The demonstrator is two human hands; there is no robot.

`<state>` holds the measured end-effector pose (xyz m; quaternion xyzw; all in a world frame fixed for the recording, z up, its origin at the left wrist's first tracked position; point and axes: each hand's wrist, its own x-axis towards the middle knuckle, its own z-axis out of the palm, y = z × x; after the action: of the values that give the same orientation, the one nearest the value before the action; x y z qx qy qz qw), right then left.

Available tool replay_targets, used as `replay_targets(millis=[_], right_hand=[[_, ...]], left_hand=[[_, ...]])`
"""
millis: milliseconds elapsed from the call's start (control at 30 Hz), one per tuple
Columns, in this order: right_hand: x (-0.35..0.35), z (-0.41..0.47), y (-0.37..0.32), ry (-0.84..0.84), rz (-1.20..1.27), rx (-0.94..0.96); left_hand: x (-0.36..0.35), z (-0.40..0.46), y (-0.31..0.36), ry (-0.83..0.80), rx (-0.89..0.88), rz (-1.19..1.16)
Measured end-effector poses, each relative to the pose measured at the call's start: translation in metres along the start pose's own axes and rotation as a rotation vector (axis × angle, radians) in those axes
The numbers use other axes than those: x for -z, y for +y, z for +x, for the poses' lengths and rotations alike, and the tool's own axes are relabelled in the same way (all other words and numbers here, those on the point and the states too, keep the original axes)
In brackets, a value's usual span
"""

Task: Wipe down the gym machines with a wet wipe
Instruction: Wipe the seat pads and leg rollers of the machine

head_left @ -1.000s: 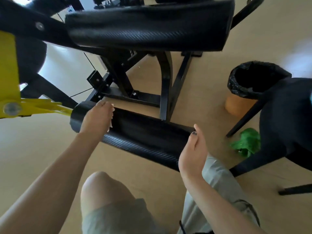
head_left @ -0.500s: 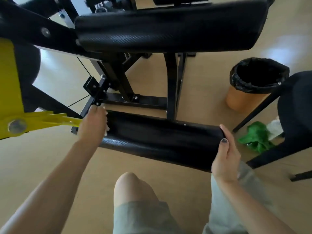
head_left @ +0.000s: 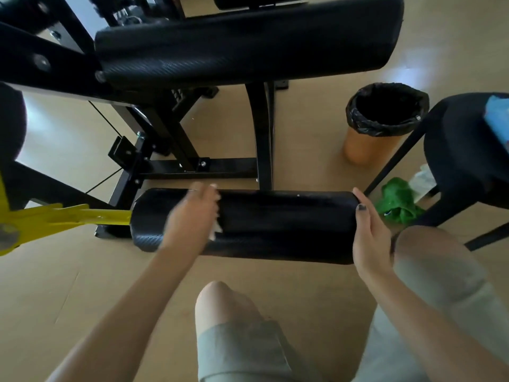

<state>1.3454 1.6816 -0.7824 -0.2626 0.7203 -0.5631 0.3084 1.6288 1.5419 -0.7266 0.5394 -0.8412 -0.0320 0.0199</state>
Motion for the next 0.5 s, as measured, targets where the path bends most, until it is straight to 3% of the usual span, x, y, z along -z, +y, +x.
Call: replay_targets(millis=[67, 167, 267, 367, 500], right_hand=[[-0.002, -0.001, -0.003, 0.004, 0.034, -0.021], [-0.006, 0.002, -0.01, 0.016, 0.001, -0.044], [-0.012, 0.006, -0.015, 0.06, 0.02, -0.073], [-0.016, 0.003, -0.02, 0.123, 0.078, -0.133], [-0.019, 0.0, -0.02, 0.181, 0.176, -0.168]], left_hand=[[0.014, 0.005, -0.049, 0.055, 0.222, 0.112], [0.027, 0.008, -0.071, 0.084, 0.466, -0.006], [0.025, 0.008, -0.016, 0.078, 0.317, 0.063], [0.014, 0.006, 0.064, 0.0, 0.076, 0.024], [0.005, 0.003, 0.158, 0.019, -0.23, -0.123]])
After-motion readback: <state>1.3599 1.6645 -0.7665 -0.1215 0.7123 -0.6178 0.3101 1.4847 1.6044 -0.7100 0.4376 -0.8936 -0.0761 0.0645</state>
